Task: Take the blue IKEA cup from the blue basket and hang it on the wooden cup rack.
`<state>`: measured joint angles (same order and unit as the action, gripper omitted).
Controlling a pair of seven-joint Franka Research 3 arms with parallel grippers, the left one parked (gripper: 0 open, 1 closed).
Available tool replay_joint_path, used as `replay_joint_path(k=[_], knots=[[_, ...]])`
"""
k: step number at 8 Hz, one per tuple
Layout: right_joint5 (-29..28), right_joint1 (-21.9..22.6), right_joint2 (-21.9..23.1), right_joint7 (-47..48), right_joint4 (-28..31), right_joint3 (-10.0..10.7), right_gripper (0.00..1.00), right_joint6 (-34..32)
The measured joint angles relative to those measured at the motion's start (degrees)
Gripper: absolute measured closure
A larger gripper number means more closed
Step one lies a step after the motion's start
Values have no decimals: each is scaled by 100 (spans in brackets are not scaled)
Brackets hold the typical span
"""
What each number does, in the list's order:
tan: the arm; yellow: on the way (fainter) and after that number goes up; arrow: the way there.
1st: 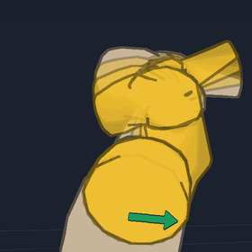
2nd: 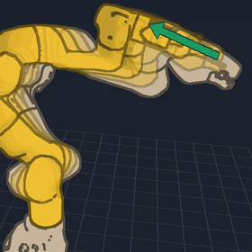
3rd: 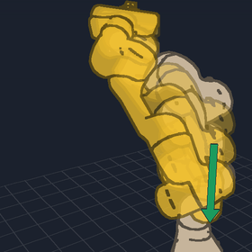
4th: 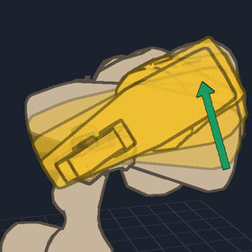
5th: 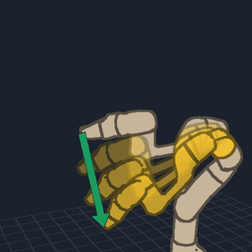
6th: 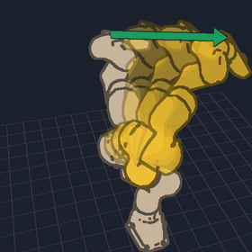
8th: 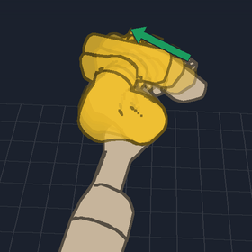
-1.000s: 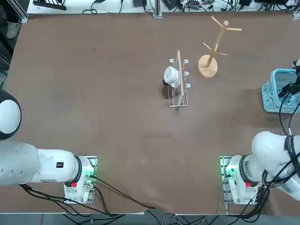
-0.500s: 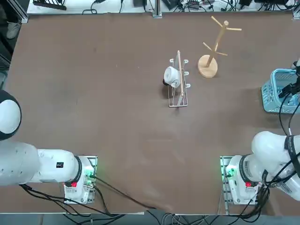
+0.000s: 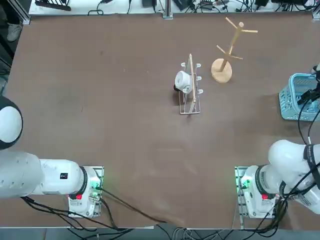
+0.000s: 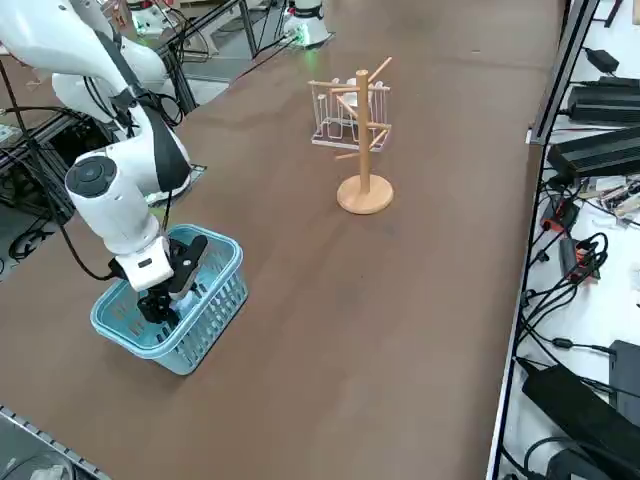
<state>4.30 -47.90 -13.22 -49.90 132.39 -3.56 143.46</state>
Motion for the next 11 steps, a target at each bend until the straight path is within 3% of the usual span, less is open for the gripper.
replay_joint_path(k=[6,8,9,11], knots=[[0,-117,0,-127,3,0,0,-88],[0,-137,-1,-183,4,-1,4,-109],[0,-137,1,-212,2,-4,16,-112],[0,-137,4,-230,1,-9,16,-112]])
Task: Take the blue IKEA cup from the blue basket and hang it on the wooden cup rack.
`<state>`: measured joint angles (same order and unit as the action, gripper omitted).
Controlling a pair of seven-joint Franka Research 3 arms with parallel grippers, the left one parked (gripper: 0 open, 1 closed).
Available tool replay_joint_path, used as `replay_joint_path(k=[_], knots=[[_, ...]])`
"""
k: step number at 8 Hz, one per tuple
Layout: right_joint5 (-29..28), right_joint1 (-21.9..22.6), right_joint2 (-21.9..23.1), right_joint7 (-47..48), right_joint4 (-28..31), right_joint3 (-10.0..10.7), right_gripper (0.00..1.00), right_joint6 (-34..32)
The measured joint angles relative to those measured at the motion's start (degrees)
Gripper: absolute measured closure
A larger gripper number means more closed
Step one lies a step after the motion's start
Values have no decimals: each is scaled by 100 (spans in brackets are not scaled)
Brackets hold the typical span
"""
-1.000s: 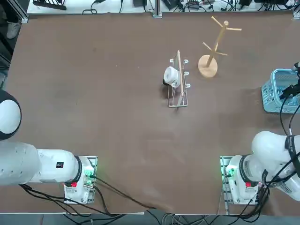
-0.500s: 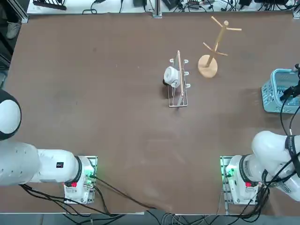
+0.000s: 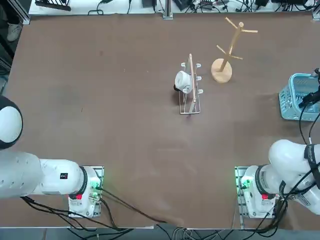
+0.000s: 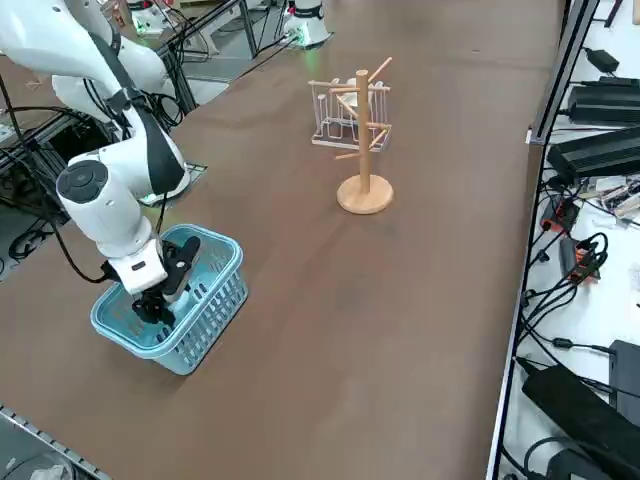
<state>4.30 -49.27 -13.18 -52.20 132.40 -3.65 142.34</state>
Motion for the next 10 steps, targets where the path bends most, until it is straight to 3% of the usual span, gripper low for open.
replay_joint_path(k=[3,6,8,10], knots=[[0,4,72,-36,-58,-79,16,-63],[0,172,782,-67,-326,-156,16,-787],[-83,460,1240,-67,-958,-164,16,-2163],[-766,779,1396,-128,-2049,-173,16,-3925]])
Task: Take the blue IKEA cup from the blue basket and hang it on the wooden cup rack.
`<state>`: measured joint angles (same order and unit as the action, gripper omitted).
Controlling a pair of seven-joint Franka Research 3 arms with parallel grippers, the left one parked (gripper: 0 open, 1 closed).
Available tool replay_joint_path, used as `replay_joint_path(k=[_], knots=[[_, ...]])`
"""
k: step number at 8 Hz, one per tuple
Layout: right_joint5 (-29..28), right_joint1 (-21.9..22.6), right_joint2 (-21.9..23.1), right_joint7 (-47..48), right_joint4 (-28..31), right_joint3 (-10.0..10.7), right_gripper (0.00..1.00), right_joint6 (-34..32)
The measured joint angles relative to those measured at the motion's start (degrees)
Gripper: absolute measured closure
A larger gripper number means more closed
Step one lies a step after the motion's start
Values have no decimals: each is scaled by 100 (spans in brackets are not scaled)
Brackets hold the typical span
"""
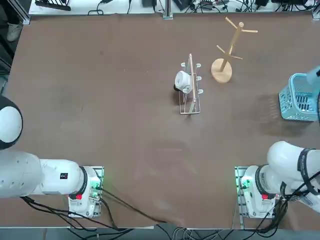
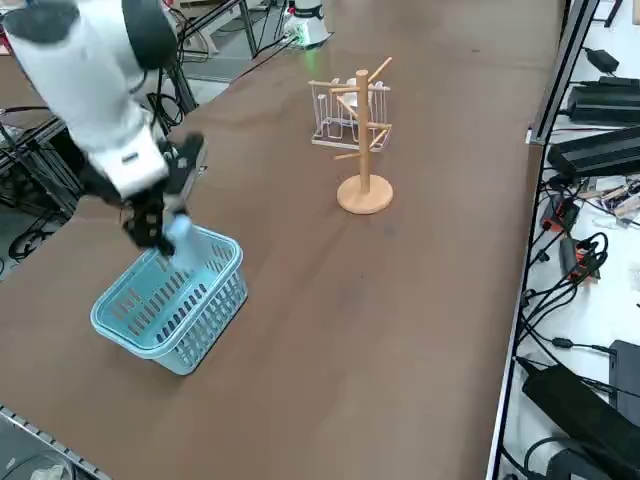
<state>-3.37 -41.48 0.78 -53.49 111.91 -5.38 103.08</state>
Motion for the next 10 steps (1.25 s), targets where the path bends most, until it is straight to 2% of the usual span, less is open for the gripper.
replay_joint_path(k=[2,4,7,10], knots=[[-958,369,2,-39,-930,-14,16,-1269],[-2169,627,-8,-38,-1365,-24,16,-1896],[-3692,940,-82,-38,-1478,-31,16,-1969],[-4355,1269,-561,-83,-1486,-32,16,-1619]])
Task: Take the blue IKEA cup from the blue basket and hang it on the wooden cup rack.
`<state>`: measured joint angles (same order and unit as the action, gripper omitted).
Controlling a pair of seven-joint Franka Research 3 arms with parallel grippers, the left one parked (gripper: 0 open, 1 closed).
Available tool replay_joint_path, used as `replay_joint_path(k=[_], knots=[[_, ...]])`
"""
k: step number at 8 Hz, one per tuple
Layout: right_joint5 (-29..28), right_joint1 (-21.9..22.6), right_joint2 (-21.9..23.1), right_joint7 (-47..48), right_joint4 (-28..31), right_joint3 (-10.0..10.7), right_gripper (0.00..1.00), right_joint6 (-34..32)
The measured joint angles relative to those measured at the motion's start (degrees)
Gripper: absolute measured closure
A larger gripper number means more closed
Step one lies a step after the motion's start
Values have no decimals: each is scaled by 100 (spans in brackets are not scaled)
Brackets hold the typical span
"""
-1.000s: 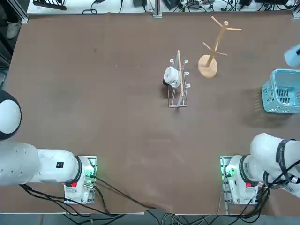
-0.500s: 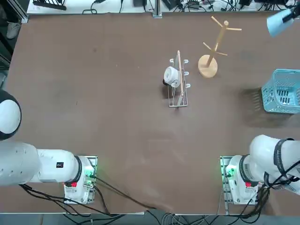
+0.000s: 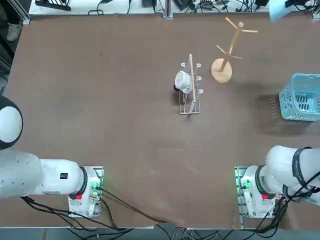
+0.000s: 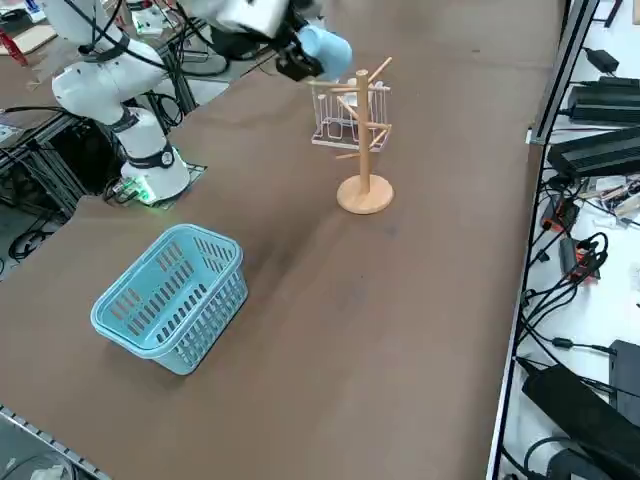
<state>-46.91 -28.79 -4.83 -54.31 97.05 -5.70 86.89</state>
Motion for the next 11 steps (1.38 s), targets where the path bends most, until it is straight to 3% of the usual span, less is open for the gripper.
replay_joint_path(k=[4,11], knots=[[-108,254,-694,-549,-12,1,16,82],[-108,424,-893,-905,-18,3,16,83]])
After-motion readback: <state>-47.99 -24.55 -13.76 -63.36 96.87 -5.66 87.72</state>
